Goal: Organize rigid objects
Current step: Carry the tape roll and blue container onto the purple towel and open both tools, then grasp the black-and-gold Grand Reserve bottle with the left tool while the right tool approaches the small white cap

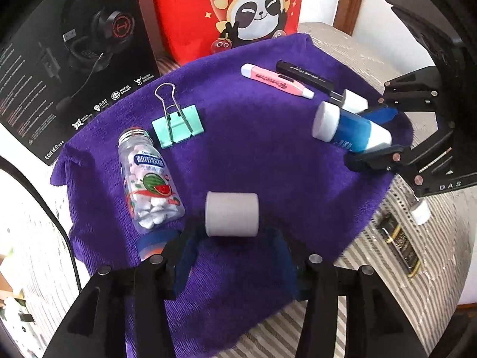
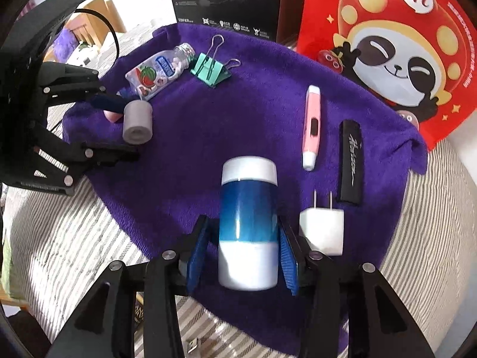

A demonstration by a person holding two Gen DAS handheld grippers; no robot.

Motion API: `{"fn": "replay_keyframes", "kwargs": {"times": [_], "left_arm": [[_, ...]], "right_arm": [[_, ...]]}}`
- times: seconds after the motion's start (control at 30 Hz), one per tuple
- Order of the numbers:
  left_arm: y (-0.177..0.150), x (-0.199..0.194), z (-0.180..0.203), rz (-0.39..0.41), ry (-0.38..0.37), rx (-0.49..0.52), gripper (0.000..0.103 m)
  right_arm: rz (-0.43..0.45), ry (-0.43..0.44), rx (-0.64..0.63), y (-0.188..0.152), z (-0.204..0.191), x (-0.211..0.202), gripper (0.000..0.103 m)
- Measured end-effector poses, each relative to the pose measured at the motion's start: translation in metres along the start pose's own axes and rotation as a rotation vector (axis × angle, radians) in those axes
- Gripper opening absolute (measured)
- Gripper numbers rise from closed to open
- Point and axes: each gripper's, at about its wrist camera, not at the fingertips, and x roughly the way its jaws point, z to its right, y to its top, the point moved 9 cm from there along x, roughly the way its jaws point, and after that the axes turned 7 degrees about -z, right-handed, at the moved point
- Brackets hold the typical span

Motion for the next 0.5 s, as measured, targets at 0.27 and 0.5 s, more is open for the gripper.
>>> {"fn": "replay_keyframes", "kwargs": {"times": [0.27, 0.5], "left_arm": [[-0.011, -0.042, 0.010, 0.091, 0.017, -0.051, 0.075], [-0.020, -0.068, 0.048, 0.184, -0.008, -0.148, 0.103]], "right_arm": [[0.064, 0.005, 0.106, -0.022, 0.010, -0.039, 0.055], [0.176, -0.032, 0.258, -0.062, 0.015, -0.079, 0.097]]}}
